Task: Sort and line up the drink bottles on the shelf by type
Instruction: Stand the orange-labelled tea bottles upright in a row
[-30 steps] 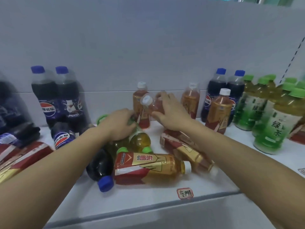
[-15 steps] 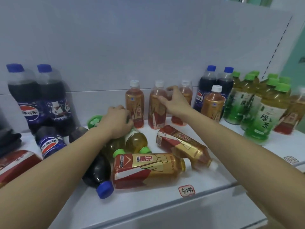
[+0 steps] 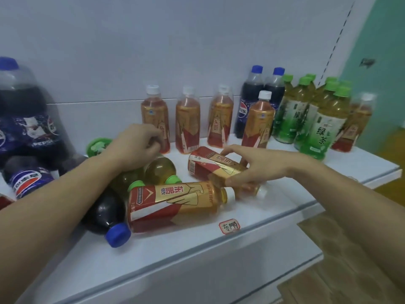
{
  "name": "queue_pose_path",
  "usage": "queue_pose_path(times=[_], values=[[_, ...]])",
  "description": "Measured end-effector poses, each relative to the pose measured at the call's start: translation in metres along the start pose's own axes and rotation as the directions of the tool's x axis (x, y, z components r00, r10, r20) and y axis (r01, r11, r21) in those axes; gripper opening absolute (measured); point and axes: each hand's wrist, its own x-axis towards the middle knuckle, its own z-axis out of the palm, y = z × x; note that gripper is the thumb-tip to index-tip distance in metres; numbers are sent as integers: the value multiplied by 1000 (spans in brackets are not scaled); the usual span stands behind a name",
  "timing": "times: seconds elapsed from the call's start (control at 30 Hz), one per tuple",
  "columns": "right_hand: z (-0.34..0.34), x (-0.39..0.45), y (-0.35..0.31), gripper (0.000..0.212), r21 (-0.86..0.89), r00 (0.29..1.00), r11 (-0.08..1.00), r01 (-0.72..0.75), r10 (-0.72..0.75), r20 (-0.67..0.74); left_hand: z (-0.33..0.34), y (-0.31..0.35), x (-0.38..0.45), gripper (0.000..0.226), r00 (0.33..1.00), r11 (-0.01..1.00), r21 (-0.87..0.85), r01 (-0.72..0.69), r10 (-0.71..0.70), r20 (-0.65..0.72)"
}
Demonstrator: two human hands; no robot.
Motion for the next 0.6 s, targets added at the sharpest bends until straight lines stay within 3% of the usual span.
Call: queue_pose_path(times=[0.1,0.2,0.43,0.6], values=[[2,-9,8,87,46,998,999,-20,17,62,2,-3,0,15,997,997,-53,64,-61,55],[1,-11,7,84,20,1000,1000,-19,18,16,6,-4,0,15,993,997,-37,74,-70,90],[-44,-6,-18,42,-3,977,1000,23,-23,-210,5,-3,-2,16,996,999,-6,49,-48,74],[-84,14,-47,35,-120,931,992,29,-70,-357,6,-6,-2,16,997,1000,17,22,-23,72]])
